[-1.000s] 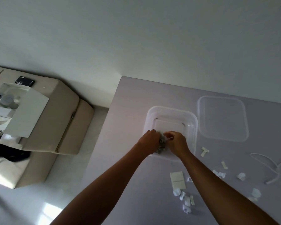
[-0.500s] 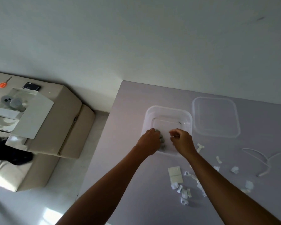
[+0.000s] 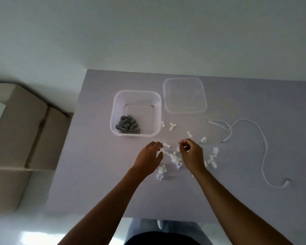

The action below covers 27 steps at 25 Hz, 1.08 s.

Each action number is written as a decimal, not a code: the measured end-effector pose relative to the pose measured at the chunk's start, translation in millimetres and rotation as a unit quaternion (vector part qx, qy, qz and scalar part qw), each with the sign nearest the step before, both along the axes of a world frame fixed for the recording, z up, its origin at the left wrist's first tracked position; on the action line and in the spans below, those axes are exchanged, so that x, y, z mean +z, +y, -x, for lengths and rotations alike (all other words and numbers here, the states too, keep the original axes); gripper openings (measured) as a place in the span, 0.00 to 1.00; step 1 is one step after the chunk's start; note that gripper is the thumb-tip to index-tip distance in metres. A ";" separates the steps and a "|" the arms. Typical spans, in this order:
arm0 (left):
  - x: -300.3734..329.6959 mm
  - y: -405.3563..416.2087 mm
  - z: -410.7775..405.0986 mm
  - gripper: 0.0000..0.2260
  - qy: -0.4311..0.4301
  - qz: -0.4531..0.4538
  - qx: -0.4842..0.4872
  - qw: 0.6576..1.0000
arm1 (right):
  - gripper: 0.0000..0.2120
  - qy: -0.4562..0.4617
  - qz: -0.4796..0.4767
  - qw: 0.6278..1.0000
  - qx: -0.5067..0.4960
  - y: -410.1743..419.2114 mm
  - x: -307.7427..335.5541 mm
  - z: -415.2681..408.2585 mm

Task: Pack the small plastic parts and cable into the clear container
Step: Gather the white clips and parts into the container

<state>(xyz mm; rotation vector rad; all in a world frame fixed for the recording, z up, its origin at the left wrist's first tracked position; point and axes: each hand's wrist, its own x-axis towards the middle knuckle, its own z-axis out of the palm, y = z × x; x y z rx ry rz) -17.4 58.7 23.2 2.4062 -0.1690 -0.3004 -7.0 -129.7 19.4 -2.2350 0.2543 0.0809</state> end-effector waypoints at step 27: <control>-65.9 1.1 64.2 0.14 0.090 0.080 0.120 0.985 | 0.07 0.166 -0.290 0.938 -0.088 -10.1 -49.5 68.2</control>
